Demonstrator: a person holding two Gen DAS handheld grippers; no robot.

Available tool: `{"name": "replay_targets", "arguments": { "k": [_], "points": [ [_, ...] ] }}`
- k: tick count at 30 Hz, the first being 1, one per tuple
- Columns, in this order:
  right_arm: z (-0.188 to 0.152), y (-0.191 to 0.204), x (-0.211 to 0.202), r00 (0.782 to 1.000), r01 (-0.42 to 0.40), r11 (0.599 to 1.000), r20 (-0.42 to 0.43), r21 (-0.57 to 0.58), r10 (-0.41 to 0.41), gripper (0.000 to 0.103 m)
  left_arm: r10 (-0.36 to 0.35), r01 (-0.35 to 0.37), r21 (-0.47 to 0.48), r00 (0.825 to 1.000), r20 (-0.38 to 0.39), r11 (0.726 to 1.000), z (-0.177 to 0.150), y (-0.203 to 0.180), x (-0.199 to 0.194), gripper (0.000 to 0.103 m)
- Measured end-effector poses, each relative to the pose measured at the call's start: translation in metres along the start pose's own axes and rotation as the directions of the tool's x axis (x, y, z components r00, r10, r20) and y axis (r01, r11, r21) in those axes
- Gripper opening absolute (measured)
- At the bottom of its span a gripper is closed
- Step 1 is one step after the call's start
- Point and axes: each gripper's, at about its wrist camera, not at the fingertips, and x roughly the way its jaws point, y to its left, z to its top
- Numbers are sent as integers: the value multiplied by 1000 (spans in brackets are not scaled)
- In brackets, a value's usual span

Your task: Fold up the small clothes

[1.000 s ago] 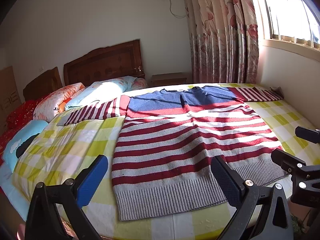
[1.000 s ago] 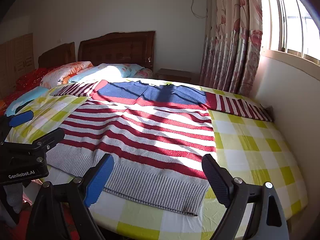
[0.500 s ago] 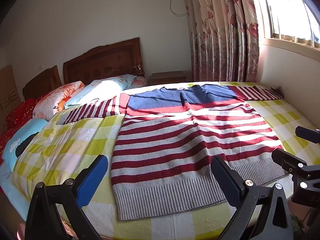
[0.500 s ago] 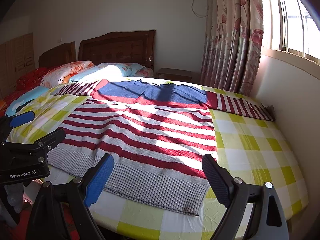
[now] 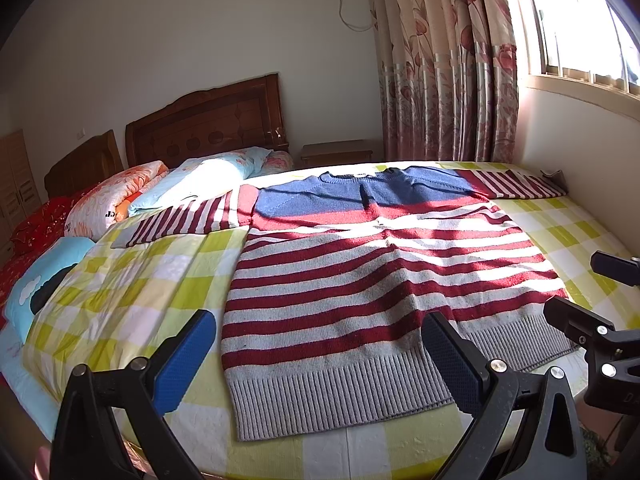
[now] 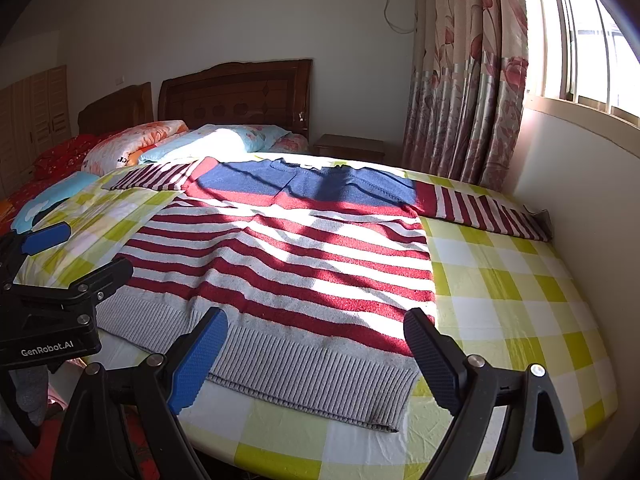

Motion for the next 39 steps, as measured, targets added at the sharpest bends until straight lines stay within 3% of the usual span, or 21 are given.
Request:
{"name": "replay_targets", "arguments": {
  "k": [30,39],
  "points": [
    [-2,1,1,1000,-5,1000,-3,4,5,92,-1,1,-3,1000,-19,1000,-2,1,3,103],
    [-4,-5,15,999,-11,1000,-42,14,11,91,-29,29,-4,996,-85,1000,1,0,24,103]
  ]
}}
